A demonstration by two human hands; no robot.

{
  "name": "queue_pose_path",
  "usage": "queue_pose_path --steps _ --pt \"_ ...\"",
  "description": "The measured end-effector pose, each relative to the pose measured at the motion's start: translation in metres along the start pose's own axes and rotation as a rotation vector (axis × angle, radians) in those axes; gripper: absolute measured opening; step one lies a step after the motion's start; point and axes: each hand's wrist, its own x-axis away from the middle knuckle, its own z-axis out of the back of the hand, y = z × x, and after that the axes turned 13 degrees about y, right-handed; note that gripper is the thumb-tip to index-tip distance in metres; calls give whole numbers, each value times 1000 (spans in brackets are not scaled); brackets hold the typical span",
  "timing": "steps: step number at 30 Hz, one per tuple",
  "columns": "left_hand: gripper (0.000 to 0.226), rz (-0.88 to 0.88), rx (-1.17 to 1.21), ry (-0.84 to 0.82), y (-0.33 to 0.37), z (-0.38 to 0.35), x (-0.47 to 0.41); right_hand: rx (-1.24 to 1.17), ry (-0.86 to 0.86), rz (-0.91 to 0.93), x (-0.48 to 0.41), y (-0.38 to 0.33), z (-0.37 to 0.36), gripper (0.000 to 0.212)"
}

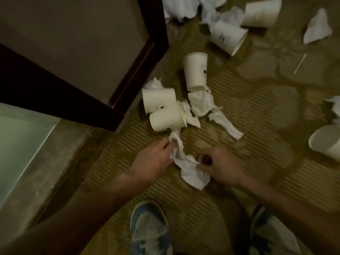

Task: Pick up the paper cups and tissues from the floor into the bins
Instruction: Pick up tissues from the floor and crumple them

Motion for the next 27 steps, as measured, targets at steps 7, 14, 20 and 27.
queue_pose_path --steps 7,14,20,27 --pt "13 283 550 114 20 7 -15 -581 177 -178 -15 -6 38 11" --pt "56 793 1490 36 78 16 -29 -818 216 -64 8 -16 59 13" --pt "61 870 1497 145 89 21 -37 -752 7 114 11 -8 70 16" --pt "14 855 1316 121 80 18 -34 -808 -43 -2 -4 17 78 25"
